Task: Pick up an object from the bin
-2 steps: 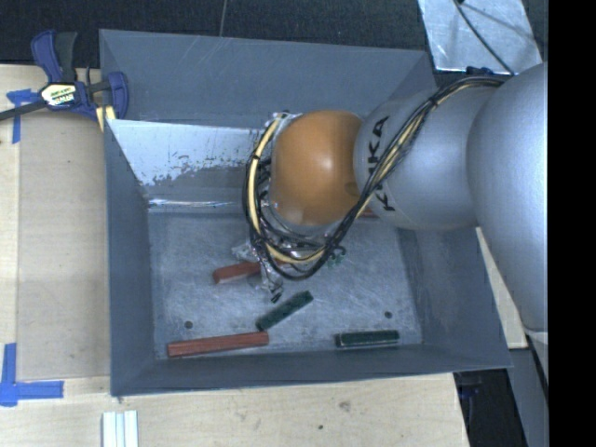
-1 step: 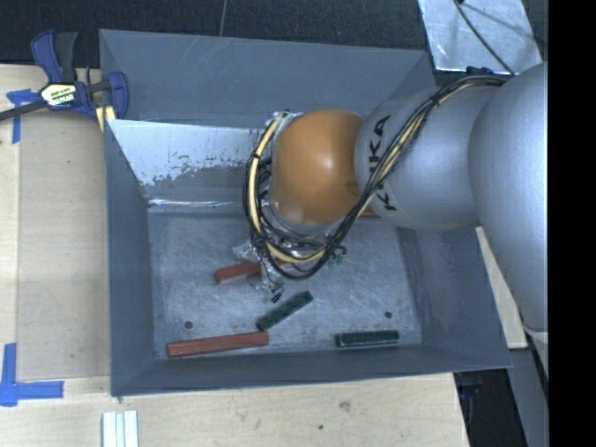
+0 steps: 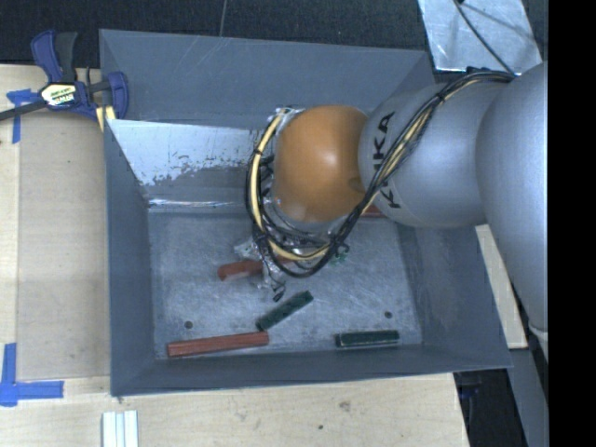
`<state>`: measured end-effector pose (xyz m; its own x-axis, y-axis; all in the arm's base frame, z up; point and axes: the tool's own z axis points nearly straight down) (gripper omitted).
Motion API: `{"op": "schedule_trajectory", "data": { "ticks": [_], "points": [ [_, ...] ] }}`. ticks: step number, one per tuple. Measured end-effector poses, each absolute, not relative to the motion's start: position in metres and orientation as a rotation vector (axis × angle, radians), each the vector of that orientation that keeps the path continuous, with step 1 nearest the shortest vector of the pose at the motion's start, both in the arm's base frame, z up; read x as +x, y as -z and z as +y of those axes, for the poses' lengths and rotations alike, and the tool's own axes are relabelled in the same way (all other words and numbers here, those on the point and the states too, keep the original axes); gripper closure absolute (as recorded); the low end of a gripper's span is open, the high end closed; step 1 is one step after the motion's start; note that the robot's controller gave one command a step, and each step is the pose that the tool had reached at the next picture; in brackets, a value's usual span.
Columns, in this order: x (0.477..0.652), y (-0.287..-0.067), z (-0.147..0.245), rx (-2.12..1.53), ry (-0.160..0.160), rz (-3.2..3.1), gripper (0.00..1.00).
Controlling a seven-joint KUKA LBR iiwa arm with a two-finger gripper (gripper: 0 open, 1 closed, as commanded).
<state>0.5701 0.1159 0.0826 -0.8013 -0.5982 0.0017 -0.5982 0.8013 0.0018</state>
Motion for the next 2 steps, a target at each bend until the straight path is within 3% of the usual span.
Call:
{"op": "schedule_trajectory", "data": {
  "ticks": [2],
  "points": [
    [0.572,-0.110,0.116,0.991,0.000,-2.986,1.00]
  ]
}}
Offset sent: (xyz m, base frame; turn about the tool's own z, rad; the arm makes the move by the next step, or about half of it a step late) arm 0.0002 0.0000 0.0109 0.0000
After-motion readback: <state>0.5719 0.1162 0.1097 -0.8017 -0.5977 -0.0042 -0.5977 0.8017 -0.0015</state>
